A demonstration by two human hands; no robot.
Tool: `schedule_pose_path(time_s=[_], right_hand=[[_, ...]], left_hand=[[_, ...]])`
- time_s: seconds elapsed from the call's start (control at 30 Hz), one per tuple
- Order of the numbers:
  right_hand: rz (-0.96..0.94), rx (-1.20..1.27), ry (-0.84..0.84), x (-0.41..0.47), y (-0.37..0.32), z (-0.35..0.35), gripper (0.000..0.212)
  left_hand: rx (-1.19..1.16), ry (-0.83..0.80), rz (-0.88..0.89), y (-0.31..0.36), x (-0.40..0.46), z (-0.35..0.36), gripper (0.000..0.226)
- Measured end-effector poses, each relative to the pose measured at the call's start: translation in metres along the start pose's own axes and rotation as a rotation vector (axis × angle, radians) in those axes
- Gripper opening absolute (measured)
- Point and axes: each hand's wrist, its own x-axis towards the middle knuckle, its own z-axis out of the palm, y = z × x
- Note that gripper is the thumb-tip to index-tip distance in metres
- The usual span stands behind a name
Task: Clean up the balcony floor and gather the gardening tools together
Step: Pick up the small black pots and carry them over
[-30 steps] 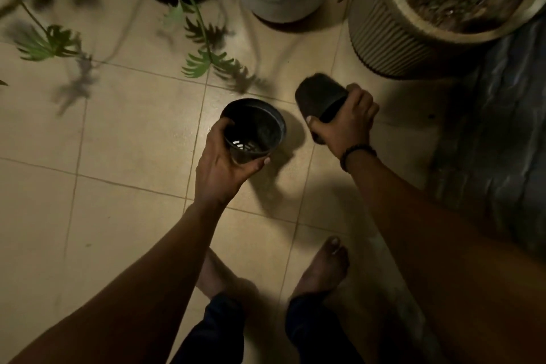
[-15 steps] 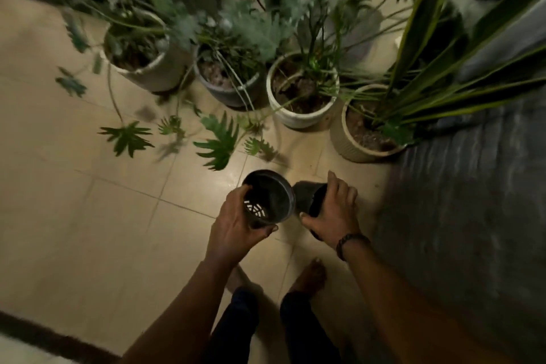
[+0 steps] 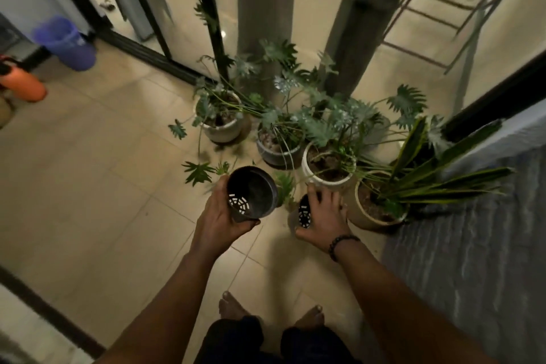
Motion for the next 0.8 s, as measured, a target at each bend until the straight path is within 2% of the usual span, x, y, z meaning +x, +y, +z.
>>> schedule_pose_path(time_s=[0.2,0.37,0.57,0.8], right_hand=[[-0.11,-0.107,0.003,0.022,-0.084,-0.016,0.113],[-0.211,-0.164,0.071,0.038,-0.154,-0.022,0.103],[-0.333,-0.137,0.046,0.075,-0.235,-0.03,0.095],[-0.499,-0.212,0.016,0.152,-0.323,-0.031,0.099]], left_hand=[[-0.074,0.105,-0.06,-0.04,-0.003,-0.069,0.109],[-0.125,0.163,-0.138,-0.077,-0.013,-0.121,0.102],[-0.161,0.3,-0.216,-0.118,-0.006,-0.176,0.1],[-0.173,0.415,-0.325,-0.164,0.037,-0.226,0.101]])
